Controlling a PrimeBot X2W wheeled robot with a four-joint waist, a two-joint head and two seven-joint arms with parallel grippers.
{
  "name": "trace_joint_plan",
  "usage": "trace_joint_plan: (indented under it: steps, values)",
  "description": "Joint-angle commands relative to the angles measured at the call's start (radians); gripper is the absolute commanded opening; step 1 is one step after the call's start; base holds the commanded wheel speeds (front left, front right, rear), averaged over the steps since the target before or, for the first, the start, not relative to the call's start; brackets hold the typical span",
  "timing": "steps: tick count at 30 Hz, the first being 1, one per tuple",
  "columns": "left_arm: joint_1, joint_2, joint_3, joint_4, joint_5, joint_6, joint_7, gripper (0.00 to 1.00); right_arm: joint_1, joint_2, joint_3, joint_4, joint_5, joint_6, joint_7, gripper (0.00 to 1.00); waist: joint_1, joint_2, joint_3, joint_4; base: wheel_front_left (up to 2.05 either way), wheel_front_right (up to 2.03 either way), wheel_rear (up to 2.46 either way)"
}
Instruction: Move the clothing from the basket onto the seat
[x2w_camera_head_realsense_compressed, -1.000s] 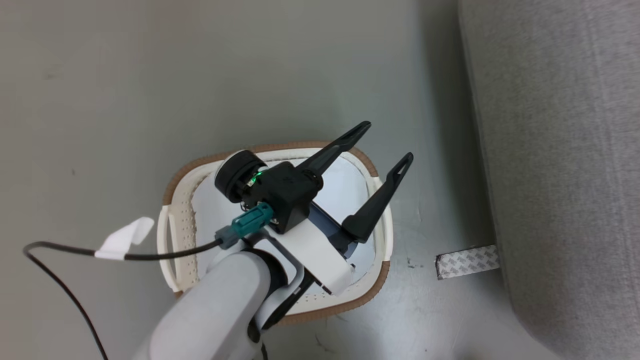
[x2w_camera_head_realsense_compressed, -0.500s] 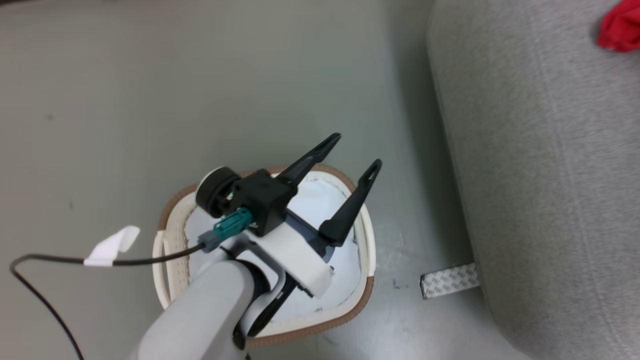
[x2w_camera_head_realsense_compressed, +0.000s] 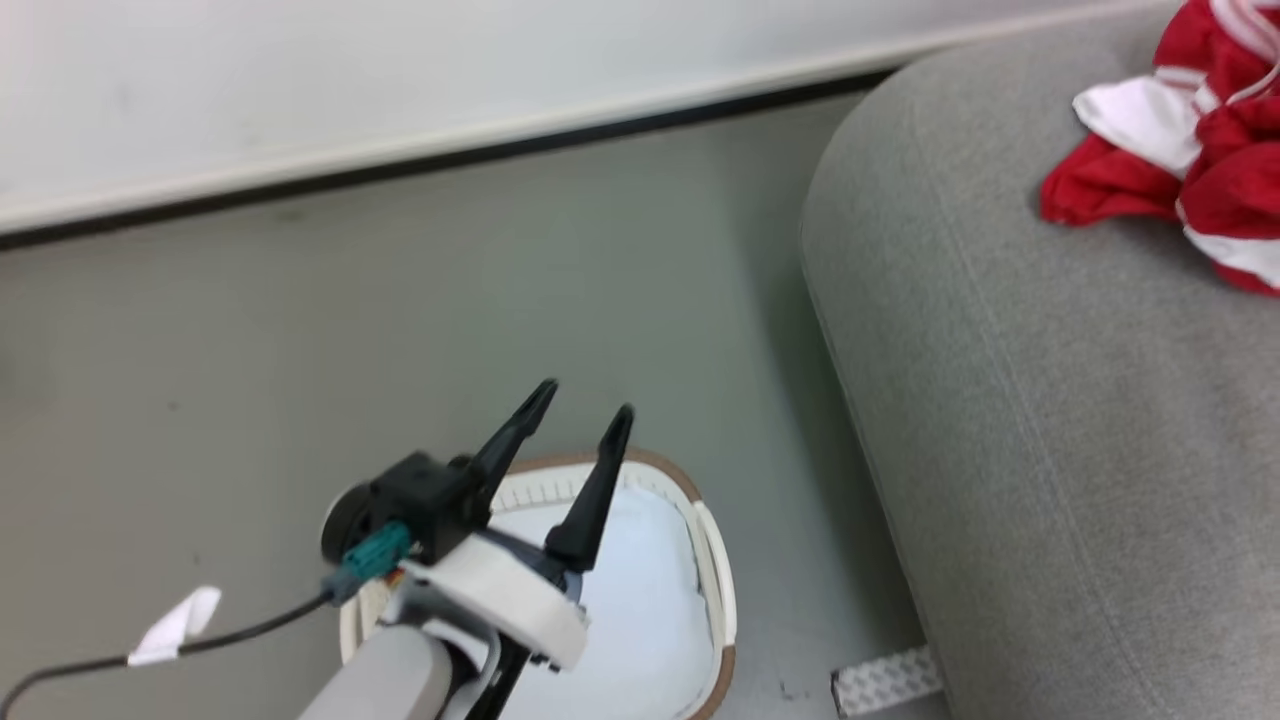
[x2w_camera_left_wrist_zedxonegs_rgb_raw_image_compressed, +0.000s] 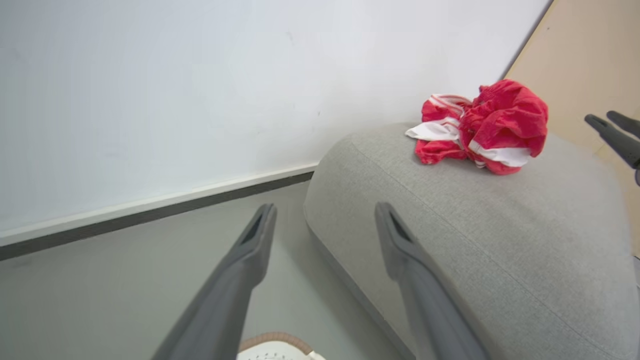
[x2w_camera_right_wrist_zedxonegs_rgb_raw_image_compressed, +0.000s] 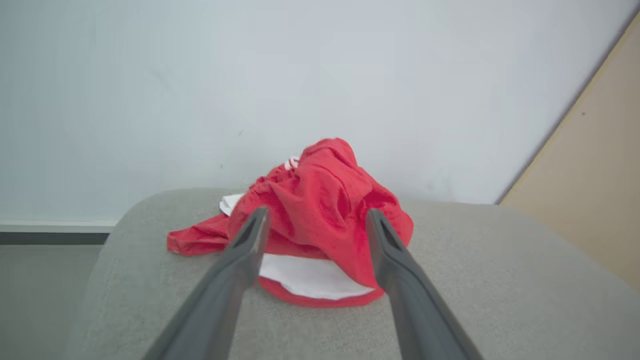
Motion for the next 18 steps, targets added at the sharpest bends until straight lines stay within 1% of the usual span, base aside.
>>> trace_joint_plan:
  steps: [1,4,8,13,15,18]
  values:
    - [0.034,0.003,0.012,0.014,-0.011,0.011,-0.021,1.00,0.038,0.021,0.011,-0.033,0.001,-0.002,0.001,1.00,0.0001,0.0000,-0.080,0.020,0.00,0.00,0.00]
    - [0.083,0.002,0.038,0.048,-0.025,0.034,-0.070,1.00,0.104,0.076,0.026,-0.101,0.007,-0.002,0.001,1.00,0.0001,0.0000,-0.132,0.036,0.00,0.00,0.00]
    - [0.145,0.009,0.083,0.092,-0.046,0.062,-0.115,1.00,0.170,0.131,0.067,-0.146,0.008,-0.003,0.001,1.00,0.0001,0.0000,-0.179,0.054,0.00,0.00,0.00]
    - [0.210,0.004,0.153,0.139,-0.056,0.079,-0.139,1.00,0.248,0.177,0.118,-0.169,0.005,-0.002,0.001,1.00,0.0001,0.0000,-0.223,0.078,0.00,0.00,0.00]
    - [0.221,0.001,0.168,0.145,-0.055,0.080,-0.141,1.00,0.264,0.181,0.128,-0.171,0.000,-0.003,0.001,1.00,0.0001,0.0000,-0.231,0.082,0.00,0.00,0.00]
    - [0.257,-0.013,0.222,0.136,-0.020,0.081,-0.141,1.00,0.316,0.199,0.159,-0.163,-0.010,-0.002,0.001,1.00,0.0001,0.0000,-0.256,0.091,0.00,0.00,0.00]
